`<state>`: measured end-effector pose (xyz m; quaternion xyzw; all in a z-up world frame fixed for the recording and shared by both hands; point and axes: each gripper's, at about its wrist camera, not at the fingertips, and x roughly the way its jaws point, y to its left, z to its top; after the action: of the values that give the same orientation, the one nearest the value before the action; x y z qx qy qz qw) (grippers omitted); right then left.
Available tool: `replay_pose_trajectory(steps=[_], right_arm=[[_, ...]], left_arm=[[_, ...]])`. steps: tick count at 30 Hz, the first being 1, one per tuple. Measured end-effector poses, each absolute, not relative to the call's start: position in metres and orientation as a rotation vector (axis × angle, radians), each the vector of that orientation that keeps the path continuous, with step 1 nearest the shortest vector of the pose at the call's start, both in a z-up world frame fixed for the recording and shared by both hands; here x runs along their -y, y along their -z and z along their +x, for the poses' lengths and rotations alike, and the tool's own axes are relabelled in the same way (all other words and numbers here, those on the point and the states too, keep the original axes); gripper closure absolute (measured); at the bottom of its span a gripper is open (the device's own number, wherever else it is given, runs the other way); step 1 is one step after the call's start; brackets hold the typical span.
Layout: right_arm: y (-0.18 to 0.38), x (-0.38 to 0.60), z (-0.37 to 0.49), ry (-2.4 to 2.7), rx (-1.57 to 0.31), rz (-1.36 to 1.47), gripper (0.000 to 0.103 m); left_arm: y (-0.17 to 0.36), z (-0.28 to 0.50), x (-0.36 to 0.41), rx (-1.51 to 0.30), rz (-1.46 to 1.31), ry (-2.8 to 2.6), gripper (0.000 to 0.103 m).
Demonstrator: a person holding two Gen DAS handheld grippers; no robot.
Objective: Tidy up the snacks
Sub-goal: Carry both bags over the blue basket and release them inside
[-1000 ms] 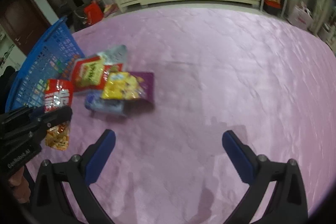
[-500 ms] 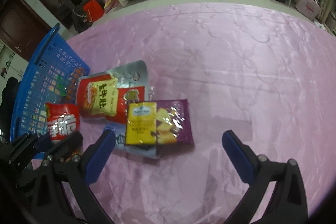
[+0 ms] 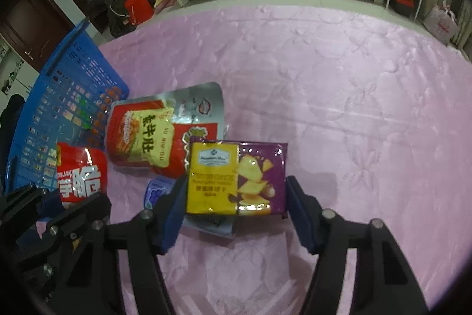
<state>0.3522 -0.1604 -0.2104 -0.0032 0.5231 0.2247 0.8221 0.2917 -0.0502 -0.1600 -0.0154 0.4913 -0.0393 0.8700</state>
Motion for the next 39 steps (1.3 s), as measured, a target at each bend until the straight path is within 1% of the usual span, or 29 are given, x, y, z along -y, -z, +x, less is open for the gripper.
replay_pose_trajectory(steps=[9,14,21,29,39], right_arm=[[0.148,0.174,0.312,-0.463,-1.016,-0.019,0.035],[0.104,0.172,0.285,-0.457,-0.946,-0.034,0.035],[0.057,0.155,0.245,-0.484,-0.878,-0.039,0.035],[0.029,0.107,0.224,-0.531,-0.828,-0.083,0.035],[0.033,0.029,0.222,-0.603,-0.847,-0.138,0.035]], left_arm=[[0.115,0.263,0.055,-0.93,-0.044,0.127,0.084],[0.081,0.243,0.043,-0.874,-0.073,0.141,0.084],[0.048,0.215,0.02,-0.793,-0.051,0.114,0.084],[0.027,0.185,-0.034,-0.736,-0.055,0.073,0.084],[0.025,0.17,-0.116,-0.738,-0.076,-0.017,0.083]])
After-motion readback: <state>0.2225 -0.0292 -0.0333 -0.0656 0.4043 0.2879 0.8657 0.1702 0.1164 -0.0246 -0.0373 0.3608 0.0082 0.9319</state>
